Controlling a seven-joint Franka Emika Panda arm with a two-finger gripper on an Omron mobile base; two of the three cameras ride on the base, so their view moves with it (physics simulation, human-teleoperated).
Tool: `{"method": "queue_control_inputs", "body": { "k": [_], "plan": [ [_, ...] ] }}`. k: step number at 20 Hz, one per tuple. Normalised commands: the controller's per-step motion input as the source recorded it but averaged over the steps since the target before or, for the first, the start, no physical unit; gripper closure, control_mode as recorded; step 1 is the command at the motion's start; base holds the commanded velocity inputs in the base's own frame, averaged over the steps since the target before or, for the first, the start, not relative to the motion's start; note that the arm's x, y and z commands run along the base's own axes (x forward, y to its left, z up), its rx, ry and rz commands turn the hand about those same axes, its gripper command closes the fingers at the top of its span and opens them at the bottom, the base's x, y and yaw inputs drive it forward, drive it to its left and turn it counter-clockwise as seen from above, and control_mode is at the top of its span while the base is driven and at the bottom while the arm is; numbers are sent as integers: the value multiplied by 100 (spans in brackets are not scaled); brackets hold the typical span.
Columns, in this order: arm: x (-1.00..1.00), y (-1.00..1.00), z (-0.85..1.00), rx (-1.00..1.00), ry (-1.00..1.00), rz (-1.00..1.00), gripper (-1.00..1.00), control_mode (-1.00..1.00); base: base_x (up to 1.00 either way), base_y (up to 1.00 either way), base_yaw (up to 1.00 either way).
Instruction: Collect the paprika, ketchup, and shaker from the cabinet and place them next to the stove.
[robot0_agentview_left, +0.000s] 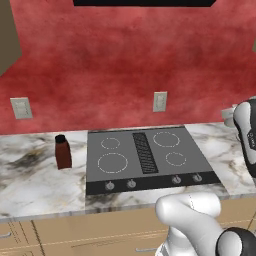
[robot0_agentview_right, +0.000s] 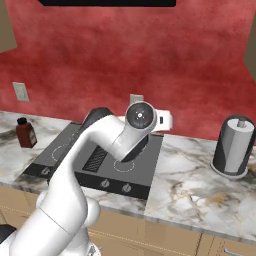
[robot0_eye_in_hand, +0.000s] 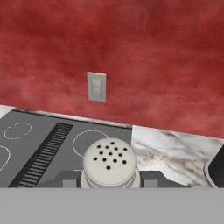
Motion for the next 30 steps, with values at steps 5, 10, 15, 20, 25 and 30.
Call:
{"method": "queue_control_inputs", "body": {
  "k": [5, 10, 15, 20, 25, 30],
  "plan": [
    [38, -24, -62, -2, 1, 11, 100, -100, 0, 0, 0],
    [45, -25, -57, -2, 2, 13, 100, -100, 0, 0, 0],
    [39, -30, -44, -1, 0, 14, 100, -100, 0, 0, 0],
    [32, -22, -39, -2, 0, 14, 100, -100, 0, 0, 0],
    [31, -14, -36, -5, 0, 13, 100, -100, 0, 0, 0],
    [36, -8, -31, -3, 0, 11, 100, -100, 0, 0, 0]
  ]
}}
